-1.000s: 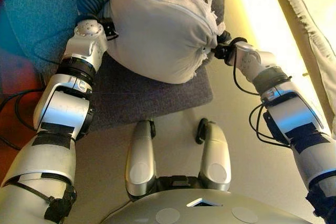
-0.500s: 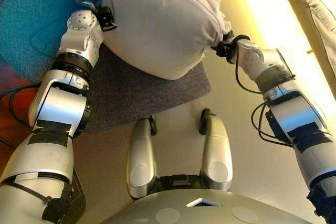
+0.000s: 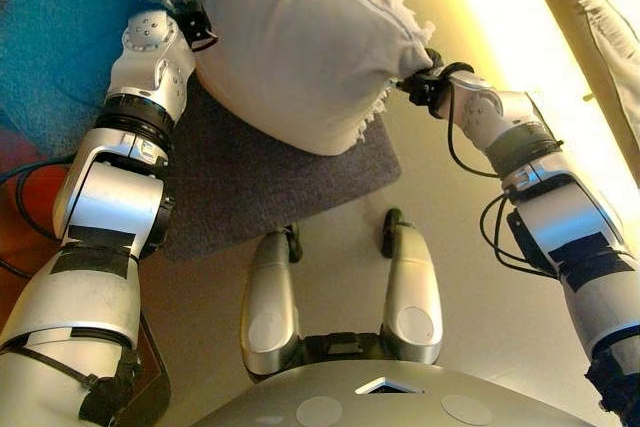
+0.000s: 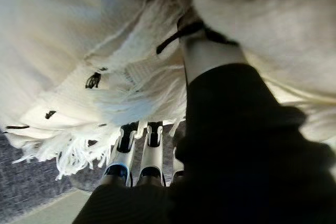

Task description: Pick up the cushion and take it to the sofa

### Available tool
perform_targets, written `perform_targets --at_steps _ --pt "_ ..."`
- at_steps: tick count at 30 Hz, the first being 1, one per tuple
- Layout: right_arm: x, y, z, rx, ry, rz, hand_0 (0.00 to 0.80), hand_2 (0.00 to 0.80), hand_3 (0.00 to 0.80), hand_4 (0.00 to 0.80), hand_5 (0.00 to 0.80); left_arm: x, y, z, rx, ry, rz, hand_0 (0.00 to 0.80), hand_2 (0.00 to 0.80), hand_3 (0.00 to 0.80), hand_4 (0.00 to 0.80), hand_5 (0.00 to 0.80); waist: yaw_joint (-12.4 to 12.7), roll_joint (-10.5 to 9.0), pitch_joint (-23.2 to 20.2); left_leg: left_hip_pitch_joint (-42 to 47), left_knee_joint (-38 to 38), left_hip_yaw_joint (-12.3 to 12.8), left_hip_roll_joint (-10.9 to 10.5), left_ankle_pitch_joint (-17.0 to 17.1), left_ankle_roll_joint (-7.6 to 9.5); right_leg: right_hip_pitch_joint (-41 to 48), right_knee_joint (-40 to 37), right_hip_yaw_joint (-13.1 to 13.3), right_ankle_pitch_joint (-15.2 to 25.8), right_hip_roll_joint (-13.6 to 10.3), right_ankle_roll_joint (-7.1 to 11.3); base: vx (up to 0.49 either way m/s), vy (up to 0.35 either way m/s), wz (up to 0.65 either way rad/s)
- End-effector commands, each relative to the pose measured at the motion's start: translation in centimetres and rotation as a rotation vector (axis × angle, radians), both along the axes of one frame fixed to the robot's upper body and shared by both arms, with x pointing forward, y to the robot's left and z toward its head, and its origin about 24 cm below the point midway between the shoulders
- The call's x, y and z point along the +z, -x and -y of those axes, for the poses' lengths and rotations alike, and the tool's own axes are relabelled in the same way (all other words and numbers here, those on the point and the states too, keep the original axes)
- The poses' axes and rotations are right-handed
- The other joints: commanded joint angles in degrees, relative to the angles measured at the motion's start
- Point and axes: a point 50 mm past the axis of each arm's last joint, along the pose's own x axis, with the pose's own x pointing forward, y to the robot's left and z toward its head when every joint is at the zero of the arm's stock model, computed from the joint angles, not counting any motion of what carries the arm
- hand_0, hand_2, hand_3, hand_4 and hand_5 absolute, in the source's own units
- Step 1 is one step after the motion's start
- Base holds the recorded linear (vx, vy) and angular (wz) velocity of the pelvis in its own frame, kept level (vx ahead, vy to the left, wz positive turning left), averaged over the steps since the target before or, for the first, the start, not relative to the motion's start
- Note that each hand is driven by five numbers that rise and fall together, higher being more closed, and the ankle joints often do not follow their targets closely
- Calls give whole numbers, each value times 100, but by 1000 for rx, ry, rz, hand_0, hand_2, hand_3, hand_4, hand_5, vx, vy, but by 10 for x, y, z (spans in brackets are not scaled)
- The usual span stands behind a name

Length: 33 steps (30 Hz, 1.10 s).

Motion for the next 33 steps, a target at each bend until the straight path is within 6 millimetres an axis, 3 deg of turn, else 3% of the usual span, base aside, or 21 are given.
perform_targets --at_steps 1,4,10,16,19,23,29,33 --pt "32 -2 -14 27 -144 98 0 0 0 0 0 35 10 -17 78 -36 153 0 0 0 0 0 116 13 -376 234 -104 -159 6 -280 -196 275 -857 -209 421 -67 -44 23 -27 3" --pt "26 -2 -1 -66 -182 98 0 0 0 0 0 29 15 -31 96 -32 161 0 0 0 0 0 165 11 -479 430 -313 -160 -20 -211 -167 475 -1015 -311 419 -75 -66 26 -17 5" --pt "9 6 28 -195 -226 108 0 0 0 0 0 15 28 -39 56 -89 203 0 0 0 0 0 300 -43 -734 912 -977 -212 -129 42 -91 1014 -1557 -577 505 -19 -78 56 -46 7" --pt "-22 25 67 -312 -240 103 0 0 0 0 0 -22 50 -46 50 -44 214 0 0 0 0 0 415 -63 -1159 1685 -1952 -170 -186 321 -116 1952 -2470 -873 614 271 -80 139 -45 3" --pt "-33 34 76 -331 -228 85 0 0 0 0 0 -33 60 -52 63 -82 188 0 0 0 0 0 428 -74 -1415 1986 -2331 -116 -194 448 -129 2306 -2850 -946 684 395 -87 162 -16 8" --pt "-53 50 82 -346 -232 60 0 0 0 0 0 -55 76 -60 21 -9 167 0 0 0 0 0 432 -83 -1757 2408 -2612 -15 -167 481 -137 2758 -3210 -999 719 536 -123 145 6 7" --pt "-85 85 85 -407 -166 94 0 0 0 0 0 -93 104 -33 -137 152 195 0 0 0 0 0 430 -110 -2025 2759 -2808 81 -153 457 -52 3142 -3394 -1018 719 597 -108 38 17 9" --pt "-91 113 87 -424 -45 204 0 0 0 0 0 -117 129 -7 -226 267 208 0 0 0 0 0 410 -109 -2122 2971 -3030 103 -167 482 10 3326 -3553 -1023 755 682 -98 -21 33 3"
